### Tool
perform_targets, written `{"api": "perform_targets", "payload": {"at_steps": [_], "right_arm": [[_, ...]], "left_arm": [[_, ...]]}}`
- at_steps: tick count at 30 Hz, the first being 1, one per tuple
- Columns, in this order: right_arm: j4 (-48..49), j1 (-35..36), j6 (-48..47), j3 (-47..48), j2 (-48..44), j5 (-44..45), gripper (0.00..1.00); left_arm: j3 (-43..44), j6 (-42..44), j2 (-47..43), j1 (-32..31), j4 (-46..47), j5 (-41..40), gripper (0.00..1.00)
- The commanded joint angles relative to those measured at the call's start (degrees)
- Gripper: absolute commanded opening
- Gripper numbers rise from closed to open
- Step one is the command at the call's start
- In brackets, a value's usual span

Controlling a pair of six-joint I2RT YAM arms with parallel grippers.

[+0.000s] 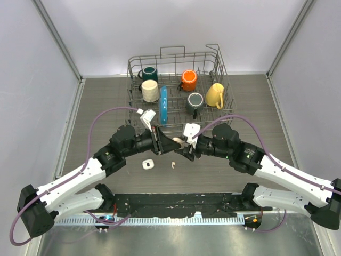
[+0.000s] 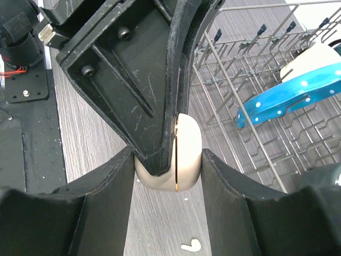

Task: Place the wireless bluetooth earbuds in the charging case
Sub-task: Pick up the charging case at the center of the board.

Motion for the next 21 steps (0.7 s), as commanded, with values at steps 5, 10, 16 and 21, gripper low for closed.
{"api": "perform_targets", "payload": {"at_steps": [5, 10, 16, 21], "right_arm": [[4.7, 0.3, 22.5, 4.1, -0.3, 9.5, 0.93], [-4.3, 0.0, 39.5, 9.9, -0.2, 23.4, 0.93], [-4.7, -0.4, 66.7, 9.0, -0.1, 20.2, 0.93], [1.6, -0.4, 81.9, 5.5, 1.0, 11.3, 0.93]], "left_arm": [[-4.8, 9.6, -9.0, -0.5, 3.8, -9.2, 0.00], [-11.7, 19.0, -18.1, -0.5, 8.2, -21.9, 0.00], [-18.1, 29.2, -21.8, -0.4, 19.3, -21.2, 0.00], [-20.8, 33.5, -19.4, -0.5, 29.0, -13.6, 0.00]]}}
